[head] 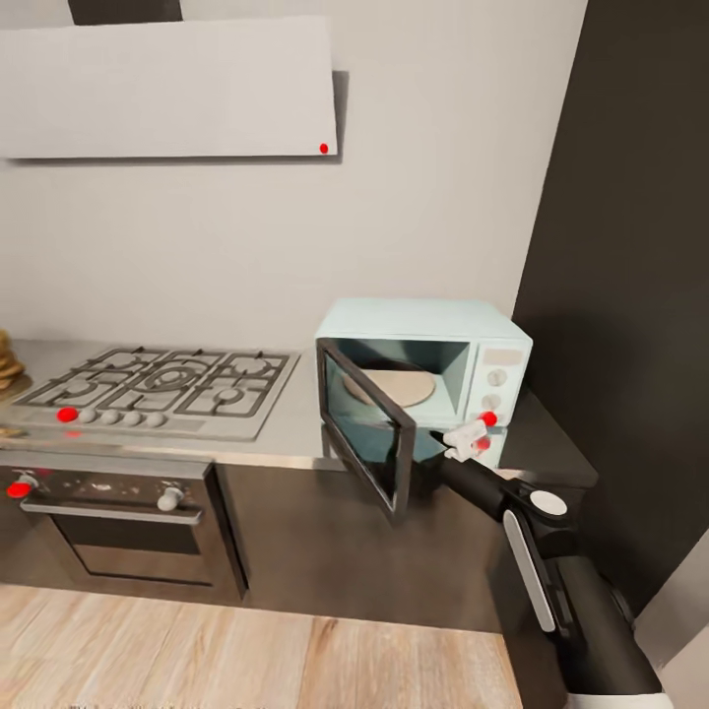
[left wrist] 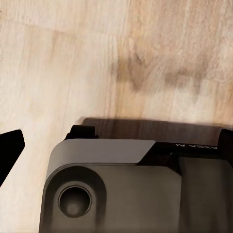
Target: In the kitchen, take the popcorn bag from the countertop, put it into the microwave, and heat it until the popcorn is cooked so the cooked popcorn ends up inside the bag.
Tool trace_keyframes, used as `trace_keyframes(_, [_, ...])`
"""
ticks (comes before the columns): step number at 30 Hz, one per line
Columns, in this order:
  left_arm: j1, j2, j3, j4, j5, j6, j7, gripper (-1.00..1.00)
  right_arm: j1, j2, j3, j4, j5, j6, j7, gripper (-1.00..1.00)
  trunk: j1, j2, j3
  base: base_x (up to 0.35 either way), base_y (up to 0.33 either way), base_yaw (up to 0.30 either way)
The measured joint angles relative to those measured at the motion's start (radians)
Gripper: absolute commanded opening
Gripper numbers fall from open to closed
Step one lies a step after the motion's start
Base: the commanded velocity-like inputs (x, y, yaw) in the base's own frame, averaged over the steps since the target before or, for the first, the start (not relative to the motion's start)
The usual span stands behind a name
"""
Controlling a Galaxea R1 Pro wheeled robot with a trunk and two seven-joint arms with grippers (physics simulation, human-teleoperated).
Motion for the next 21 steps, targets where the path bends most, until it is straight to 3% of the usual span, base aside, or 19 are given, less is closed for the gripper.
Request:
trace_keyframes(5, [0.0, 0.0, 0.001, 0.0, 0.0, 0.0, 0.0, 1.0, 0.0, 0.0, 0.0, 0.0, 0.0, 0.0, -0.026, 1.0, 0.0, 0.0, -0.001, 0.0, 0.0, 0.224])
trace_keyframes(11, [0.0, 0.0, 0.001, 0.0, 0.001, 0.0, 0.0, 1.0, 0.0, 0.001, 0.0, 0.0, -0.003, 0.001, -0.037, 1.0, 0.0, 0.0, -0.002, 0.0, 0.0, 0.038])
trace_keyframes(15, [0.0, 0.0, 0.001, 0.0, 0.0, 0.0, -0.001, 1.0, 0.0, 0.001, 0.003, 0.0, -0.002, 0.0, -0.09, 1.0, 0.0, 0.0, -0.002, 0.0, 0.0, 0.227])
trace_keyframes(21, [0.0, 0.0, 0.001, 0.0, 0.001, 0.0, -0.001, 1.0, -0.001, 0.002, 0.004, 0.0, -0.003, -0.001, -0.1, 1.0, 0.0, 0.0, -0.002, -0.052, 0.033, 0.207])
